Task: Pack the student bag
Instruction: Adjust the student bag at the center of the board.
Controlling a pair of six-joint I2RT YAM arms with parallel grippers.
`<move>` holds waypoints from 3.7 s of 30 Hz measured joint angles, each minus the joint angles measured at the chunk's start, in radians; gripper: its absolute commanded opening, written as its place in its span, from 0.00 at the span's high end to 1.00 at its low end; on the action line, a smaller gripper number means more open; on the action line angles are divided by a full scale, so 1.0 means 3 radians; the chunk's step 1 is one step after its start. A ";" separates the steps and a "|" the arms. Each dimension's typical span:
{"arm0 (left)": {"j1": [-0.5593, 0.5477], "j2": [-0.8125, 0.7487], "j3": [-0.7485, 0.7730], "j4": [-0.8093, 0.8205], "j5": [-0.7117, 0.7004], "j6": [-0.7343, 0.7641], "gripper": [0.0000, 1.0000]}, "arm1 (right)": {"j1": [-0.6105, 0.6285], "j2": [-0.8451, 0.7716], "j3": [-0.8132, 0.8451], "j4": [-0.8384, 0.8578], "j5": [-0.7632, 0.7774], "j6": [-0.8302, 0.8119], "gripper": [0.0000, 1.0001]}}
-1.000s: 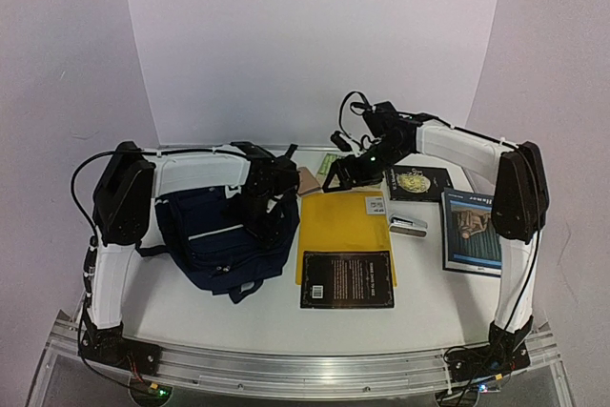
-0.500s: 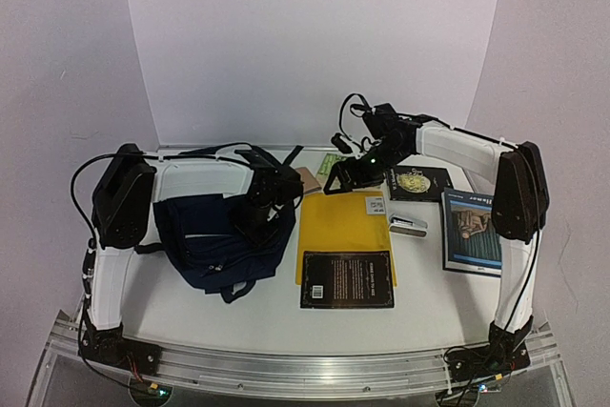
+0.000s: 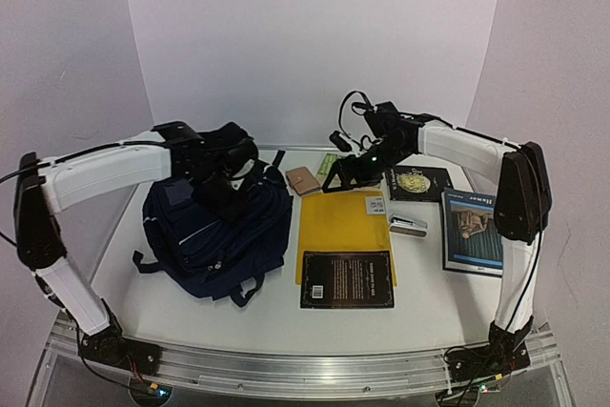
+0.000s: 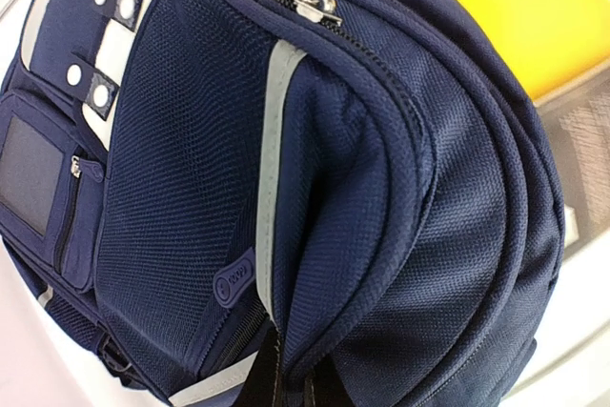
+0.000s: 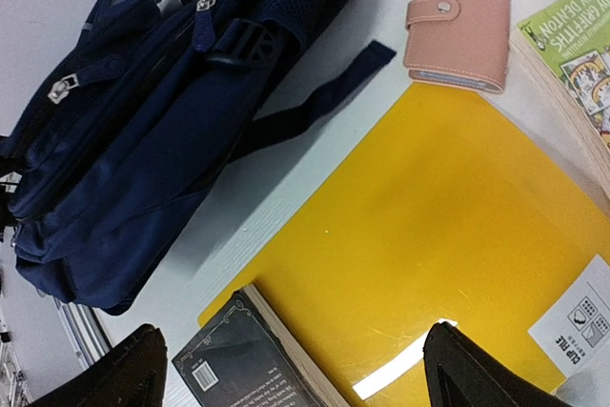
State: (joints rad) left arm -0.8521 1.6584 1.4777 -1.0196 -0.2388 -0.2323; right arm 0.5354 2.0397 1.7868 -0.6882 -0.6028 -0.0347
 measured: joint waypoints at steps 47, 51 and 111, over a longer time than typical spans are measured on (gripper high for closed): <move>0.0442 -0.2080 -0.0936 0.0045 0.1408 -0.0260 1.00 | 0.0488 0.1589 0.1696 0.1743 -0.0667 0.2300 0.04; 0.0442 -0.2059 -0.0936 0.0044 0.1413 -0.0254 1.00 | 0.0523 0.1689 0.1651 0.1674 -0.0667 0.2438 0.46; 0.1092 -0.0829 -0.0281 0.0437 0.1636 -0.0377 1.00 | 0.0526 0.1629 0.2120 0.2121 0.0253 0.2499 0.02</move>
State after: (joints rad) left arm -0.5245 1.4097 1.3933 -0.8884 0.2520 -0.3455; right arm 0.6933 2.5286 2.4228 -0.0520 -0.5271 0.7149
